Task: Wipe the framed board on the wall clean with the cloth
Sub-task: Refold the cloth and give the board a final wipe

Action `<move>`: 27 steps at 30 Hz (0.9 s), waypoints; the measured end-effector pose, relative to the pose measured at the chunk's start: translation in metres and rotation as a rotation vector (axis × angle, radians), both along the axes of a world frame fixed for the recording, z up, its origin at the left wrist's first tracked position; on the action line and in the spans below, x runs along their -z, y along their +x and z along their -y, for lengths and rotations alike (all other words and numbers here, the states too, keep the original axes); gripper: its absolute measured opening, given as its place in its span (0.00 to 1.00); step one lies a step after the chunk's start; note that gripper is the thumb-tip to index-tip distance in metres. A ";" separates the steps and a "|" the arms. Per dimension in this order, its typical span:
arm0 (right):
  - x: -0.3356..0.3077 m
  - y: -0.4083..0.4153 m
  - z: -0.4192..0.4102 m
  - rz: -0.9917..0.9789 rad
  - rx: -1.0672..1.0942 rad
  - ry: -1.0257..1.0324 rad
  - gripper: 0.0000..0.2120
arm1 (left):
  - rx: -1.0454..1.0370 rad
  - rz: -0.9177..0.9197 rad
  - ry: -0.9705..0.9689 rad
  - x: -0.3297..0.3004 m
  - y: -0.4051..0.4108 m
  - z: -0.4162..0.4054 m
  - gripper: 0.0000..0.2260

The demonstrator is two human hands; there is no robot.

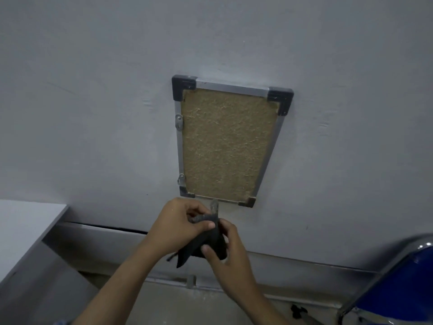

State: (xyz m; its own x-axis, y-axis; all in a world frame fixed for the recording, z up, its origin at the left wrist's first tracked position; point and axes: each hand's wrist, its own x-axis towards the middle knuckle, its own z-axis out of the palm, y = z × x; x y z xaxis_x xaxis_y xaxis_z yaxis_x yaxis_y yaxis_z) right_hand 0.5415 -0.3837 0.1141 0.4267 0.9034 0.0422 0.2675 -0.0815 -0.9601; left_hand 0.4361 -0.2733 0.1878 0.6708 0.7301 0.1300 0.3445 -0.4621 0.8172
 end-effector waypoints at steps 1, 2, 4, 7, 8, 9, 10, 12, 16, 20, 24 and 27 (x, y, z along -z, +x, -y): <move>0.000 -0.004 -0.002 -0.041 -0.015 0.012 0.25 | 0.006 0.030 -0.031 -0.001 -0.002 -0.002 0.08; 0.000 -0.006 -0.003 -0.038 -0.002 0.028 0.25 | 0.008 0.064 -0.058 -0.002 -0.005 -0.003 0.09; -0.003 -0.008 -0.007 0.056 0.053 0.071 0.21 | -0.019 0.130 -0.072 -0.002 -0.008 -0.004 0.09; -0.018 -0.003 -0.012 0.029 0.045 0.106 0.16 | -0.101 0.187 0.050 0.003 -0.015 -0.011 0.15; -0.025 0.001 -0.013 -0.026 0.008 0.102 0.15 | -0.079 0.181 0.041 0.005 -0.019 -0.015 0.24; -0.031 0.004 -0.013 -0.080 -0.040 0.096 0.14 | -0.017 0.172 -0.032 0.007 -0.024 -0.020 0.36; -0.037 0.008 -0.014 -0.116 -0.090 0.092 0.13 | 0.064 0.185 -0.150 0.010 -0.029 -0.023 0.46; -0.048 0.012 -0.016 -0.130 -0.168 0.090 0.12 | 0.187 0.295 -0.403 0.021 -0.035 -0.024 0.56; -0.059 0.012 -0.025 -0.080 -0.108 0.145 0.12 | 0.124 0.550 -0.692 0.032 -0.022 -0.009 0.34; -0.065 0.019 -0.033 -0.056 0.105 0.202 0.08 | -0.172 0.712 -0.673 0.021 -0.006 -0.011 0.10; -0.085 0.043 -0.035 0.162 0.236 0.363 0.07 | -0.470 0.953 -0.489 -0.008 -0.001 -0.021 0.01; -0.108 0.072 -0.034 0.523 0.292 0.526 0.03 | -0.610 0.976 -0.059 -0.037 -0.006 -0.039 0.07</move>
State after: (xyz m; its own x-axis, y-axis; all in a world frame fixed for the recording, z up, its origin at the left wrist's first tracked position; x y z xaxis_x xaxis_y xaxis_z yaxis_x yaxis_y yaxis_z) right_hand 0.6132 -0.3496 0.2218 0.4501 0.5643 0.6921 0.7315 0.2115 -0.6482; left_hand 0.4305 -0.2347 0.2250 -0.1635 0.9207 0.3544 -0.2931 -0.3883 0.8737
